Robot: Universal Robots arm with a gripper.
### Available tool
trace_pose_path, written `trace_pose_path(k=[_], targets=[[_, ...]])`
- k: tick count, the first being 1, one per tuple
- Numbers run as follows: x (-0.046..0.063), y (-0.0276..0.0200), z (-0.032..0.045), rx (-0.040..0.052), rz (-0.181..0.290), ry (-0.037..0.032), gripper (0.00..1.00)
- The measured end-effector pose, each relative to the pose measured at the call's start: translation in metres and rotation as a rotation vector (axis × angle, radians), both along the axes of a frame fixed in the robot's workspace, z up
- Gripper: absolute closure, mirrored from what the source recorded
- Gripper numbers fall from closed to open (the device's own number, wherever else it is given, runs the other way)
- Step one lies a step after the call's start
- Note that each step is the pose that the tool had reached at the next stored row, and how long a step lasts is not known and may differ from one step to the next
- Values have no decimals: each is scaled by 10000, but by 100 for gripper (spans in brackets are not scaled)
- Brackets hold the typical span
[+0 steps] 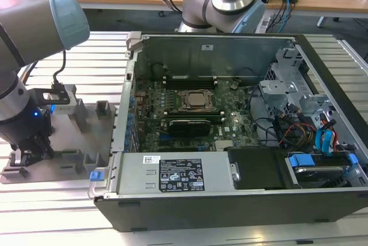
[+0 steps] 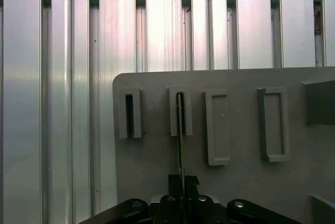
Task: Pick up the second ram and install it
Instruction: 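Pick up the second ram and move it above second insertion slot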
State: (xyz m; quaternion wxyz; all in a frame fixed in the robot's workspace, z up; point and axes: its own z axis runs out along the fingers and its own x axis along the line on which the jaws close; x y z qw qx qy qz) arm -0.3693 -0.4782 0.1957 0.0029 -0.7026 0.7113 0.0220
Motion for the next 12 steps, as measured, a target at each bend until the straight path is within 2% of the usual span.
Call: trace_pose_path(k=[10,12], targets=[[1,0,-2,-8,0,-2,86],[0,0,18,-10,0,-2,86]])
